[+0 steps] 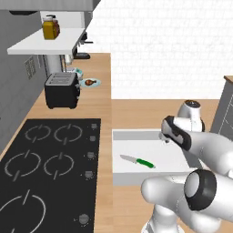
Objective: Pick up the knife from the drawer and place it on the cutting board. Then place the meat from the plate to the cutting board.
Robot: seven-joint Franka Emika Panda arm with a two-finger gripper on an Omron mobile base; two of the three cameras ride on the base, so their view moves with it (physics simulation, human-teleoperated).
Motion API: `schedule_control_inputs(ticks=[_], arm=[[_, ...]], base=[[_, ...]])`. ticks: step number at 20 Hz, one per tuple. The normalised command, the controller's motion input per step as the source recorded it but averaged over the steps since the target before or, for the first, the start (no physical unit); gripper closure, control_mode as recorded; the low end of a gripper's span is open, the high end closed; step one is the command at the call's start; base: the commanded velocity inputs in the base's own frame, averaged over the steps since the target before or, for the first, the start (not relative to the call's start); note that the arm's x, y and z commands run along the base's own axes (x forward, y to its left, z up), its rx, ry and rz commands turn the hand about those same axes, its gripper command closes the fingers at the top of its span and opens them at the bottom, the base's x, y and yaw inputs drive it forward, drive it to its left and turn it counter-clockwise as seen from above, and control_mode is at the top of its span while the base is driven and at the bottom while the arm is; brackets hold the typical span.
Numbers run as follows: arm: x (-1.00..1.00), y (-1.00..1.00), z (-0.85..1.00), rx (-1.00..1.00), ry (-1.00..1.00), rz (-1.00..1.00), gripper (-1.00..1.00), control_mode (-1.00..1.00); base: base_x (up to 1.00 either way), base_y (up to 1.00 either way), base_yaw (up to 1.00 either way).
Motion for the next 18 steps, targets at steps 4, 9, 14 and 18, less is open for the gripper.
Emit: schedule_control_inputs(ticks=[4, 9, 14, 18], arm=[[1.00, 0.23, 0.00, -0.01, 0.43, 0.29, -1.00, -1.00], [0.36, 0.32, -0.34, -0.11, 0.34, 0.01, -1.00, -1.00], [0.00, 0.05, -1.00, 0.00, 0.07, 0.04, -1.00, -1.00], [0.04, 0.14, -0.80, 0.00, 0.00, 0.02, -1.00, -1.00]], base=[[0.00, 0.00, 0.00], [0.00, 0.00, 0.00], [0.00, 0.00, 0.00], [0.00, 0.00, 0.00]])
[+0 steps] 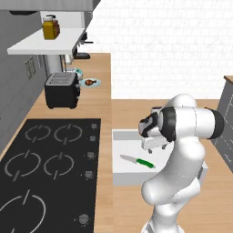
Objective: Pick up the knife from the drawer and place it on the cutting board. Then place the meat from the plate to the cutting board.
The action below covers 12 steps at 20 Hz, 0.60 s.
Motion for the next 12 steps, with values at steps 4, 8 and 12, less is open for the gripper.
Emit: schedule_control_inputs(ticks=[4, 8, 12], arm=[[0.00, 0.17, -0.93, 0.00, 0.00, 0.05, -1.00, -1.00], [0.00, 0.10, -0.54, 0.00, -0.07, 0.06, -1.00, -1.00], [0.04, 0.03, -0.39, 0.00, -0.16, 0.06, -1.00, -1.00]], base=[[0.00, 0.00, 0.00], [0.00, 0.00, 0.00], [0.00, 0.00, 0.00]])
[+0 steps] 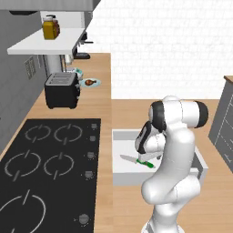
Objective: Pick up the knife from the drawer and place it on the cutting board. Then place the meat from the plate to the cutting board.
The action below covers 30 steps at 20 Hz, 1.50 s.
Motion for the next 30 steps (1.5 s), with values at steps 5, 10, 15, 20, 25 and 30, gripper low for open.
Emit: schedule_control_inputs(ticks=[5, 10, 15, 20, 25, 30], arm=[[0.34, 0.04, -0.37, 0.00, -0.08, 0.03, -1.00, -1.00], [0.38, 0.00, -0.05, 0.00, 0.00, 0.00, -1.00, -1.00], [0.09, -0.01, -0.32, 0.00, 0.01, 0.00, -1.00, -1.00], [0.00, -0.16, -0.53, 0.00, -0.01, 0.00, 1.00, -1.00], [0.00, -0.36, -0.51, 0.00, -0.12, 0.00, 1.00, -1.00], [0.00, -0.36, -0.54, 0.00, -0.08, 0.01, 1.00, -1.00]], base=[[0.00, 0.00, 0.00], [0.00, 0.00, 0.00], [0.00, 0.00, 0.00], [0.00, 0.00, 0.00], [0.00, 0.00, 0.00], [0.00, 0.00, 0.00]])
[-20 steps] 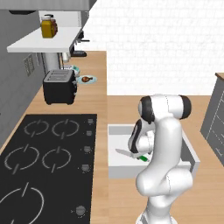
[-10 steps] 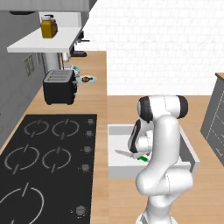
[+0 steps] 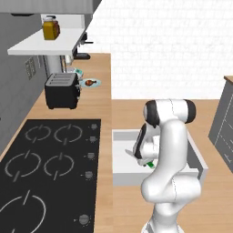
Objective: Pick up the knife from the drawer and place it on the cutting board. Then place the meat from the plate to the cutting board.
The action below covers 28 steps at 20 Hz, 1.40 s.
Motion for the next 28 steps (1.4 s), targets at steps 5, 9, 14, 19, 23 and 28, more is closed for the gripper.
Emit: schedule_control_inputs(ticks=[5, 9, 14, 19, 23, 28], arm=[[-0.07, -0.09, 0.27, 0.00, 0.00, 0.00, 1.00, -1.00], [-0.39, -0.34, 0.98, 0.00, 0.01, -0.02, 1.00, -1.00], [-0.61, -0.45, 1.00, -0.01, -0.05, -0.01, 1.00, -1.00], [-0.55, -0.10, 1.00, -0.03, -0.09, -0.01, 1.00, -1.00], [-0.17, 0.00, 1.00, -0.03, -0.02, 0.00, 1.00, -1.00], [0.00, -0.01, 1.00, 0.01, 0.07, 0.00, 1.00, -1.00]], base=[[0.00, 0.00, 0.00], [0.00, 0.00, 0.00], [0.00, 0.00, 0.00], [0.00, 0.00, 0.00], [0.00, 0.00, 0.00], [0.00, 0.00, 0.00]])
